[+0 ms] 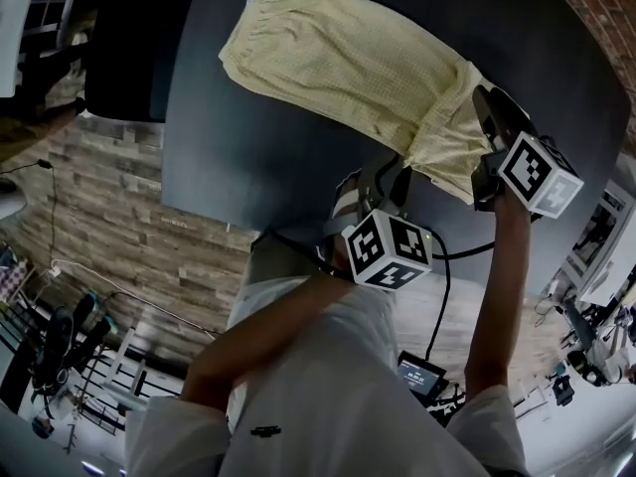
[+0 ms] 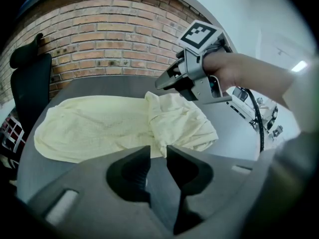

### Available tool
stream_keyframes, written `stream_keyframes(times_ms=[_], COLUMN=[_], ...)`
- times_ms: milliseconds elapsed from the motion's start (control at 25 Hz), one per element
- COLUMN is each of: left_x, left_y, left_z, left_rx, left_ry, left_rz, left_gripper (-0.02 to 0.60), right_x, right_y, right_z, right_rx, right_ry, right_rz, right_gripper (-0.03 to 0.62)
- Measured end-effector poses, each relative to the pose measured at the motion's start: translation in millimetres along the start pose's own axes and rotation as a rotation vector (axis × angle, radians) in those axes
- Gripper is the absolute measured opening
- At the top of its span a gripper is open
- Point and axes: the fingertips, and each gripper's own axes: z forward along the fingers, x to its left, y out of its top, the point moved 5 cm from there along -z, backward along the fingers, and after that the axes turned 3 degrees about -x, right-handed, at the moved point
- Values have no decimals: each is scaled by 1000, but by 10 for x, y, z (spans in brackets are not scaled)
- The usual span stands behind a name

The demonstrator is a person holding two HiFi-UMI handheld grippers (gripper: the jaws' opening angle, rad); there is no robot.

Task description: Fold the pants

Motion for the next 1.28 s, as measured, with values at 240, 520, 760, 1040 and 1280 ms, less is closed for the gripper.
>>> stream_keyframes(times_ms=[240, 520, 760, 1040, 1280], left_x=[-150, -518, -884, -1260, -1615], left_y=[97, 168, 248, 301, 318], left_z=[-118, -47, 110, 376, 673], left_rx=[-28, -17, -13, -2, 22], left_ry=[12, -16, -21, -28, -22], left_rz=[31, 68, 77, 118, 187], left_gripper=[103, 101, 101, 169, 264], right_x=[-130, -374, -687, -1011, -1198], right_y=[0, -67, -123, -217, -331], right_z=[-209, -408, -583, -684, -635], right_rx=[-32, -28, -3, 36, 82], right_ry=[-26, -15, -16, 9, 67], right_rz=[7, 4, -6, 3, -1], right_gripper=[126, 126, 127, 155, 176])
